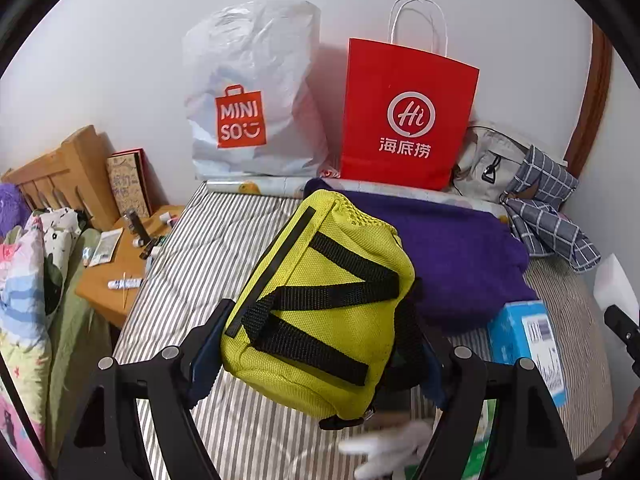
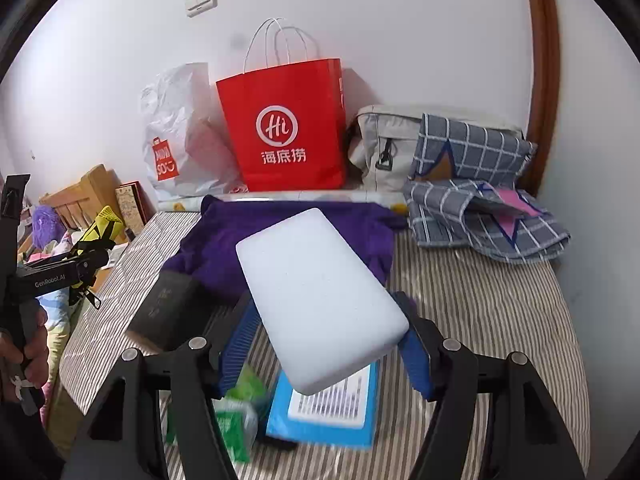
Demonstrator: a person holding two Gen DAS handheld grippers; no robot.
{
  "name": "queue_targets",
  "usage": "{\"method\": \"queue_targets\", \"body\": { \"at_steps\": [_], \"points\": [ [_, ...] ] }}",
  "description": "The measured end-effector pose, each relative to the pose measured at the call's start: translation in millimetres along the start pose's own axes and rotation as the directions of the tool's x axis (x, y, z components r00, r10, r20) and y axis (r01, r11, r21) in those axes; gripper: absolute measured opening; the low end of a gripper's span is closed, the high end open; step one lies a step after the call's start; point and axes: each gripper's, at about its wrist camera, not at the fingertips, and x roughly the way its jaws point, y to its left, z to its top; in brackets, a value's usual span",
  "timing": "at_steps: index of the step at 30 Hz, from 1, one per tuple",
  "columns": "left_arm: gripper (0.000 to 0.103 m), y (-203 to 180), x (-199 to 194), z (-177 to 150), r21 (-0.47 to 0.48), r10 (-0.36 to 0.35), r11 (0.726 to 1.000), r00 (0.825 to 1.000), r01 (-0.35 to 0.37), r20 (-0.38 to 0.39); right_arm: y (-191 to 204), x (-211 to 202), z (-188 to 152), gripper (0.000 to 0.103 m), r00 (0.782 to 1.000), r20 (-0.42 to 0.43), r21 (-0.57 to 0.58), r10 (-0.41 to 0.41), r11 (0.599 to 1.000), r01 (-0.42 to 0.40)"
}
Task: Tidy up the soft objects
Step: 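Carry the yellow pouch with the left tool while the right tool carries the sponge toward the purple towel, then release the pouch on the purple towel with the left tool while the right tool releases the sponge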
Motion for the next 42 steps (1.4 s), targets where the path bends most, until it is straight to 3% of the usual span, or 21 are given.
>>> {"method": "queue_targets", "body": {
  "at_steps": [16,21,25,31,35,42],
  "points": [
    [0.079,-26,75,67,0.026,-0.019,0.999,1.000,0.020,-0.020,0,94,92,0.065,0.996,-0.028,-0.045,0.079,0.996,-0.080],
    [0.079,-33,106,79,0.020,-0.026,0.999,0.998,0.028,-0.061,0,120,113,0.065,0.995,-0.025,-0.053,0.099,0.994,-0.100],
    [0.079,-35,135,82,0.014,-0.030,0.999,0.994,0.032,-0.108,-6,154,112,0.066,0.994,-0.060,-0.046,0.092,0.994,-0.095],
    [0.079,-38,173,84,0.003,-0.043,0.999,0.988,0.044,-0.149,-21,209,98,0.066,0.982,-0.177,-0.039,0.066,0.997,-0.074],
    [0.079,-39,194,79,-0.011,-0.065,0.998,0.980,0.064,-0.190,-28,231,86,0.066,0.971,-0.218,-0.017,0.099,0.994,-0.105],
    [0.079,-44,220,80,-0.008,-0.038,0.999,0.969,0.037,-0.246,-28,266,82,0.066,0.949,-0.310,-0.057,0.052,0.996,-0.073]
  ]
}}
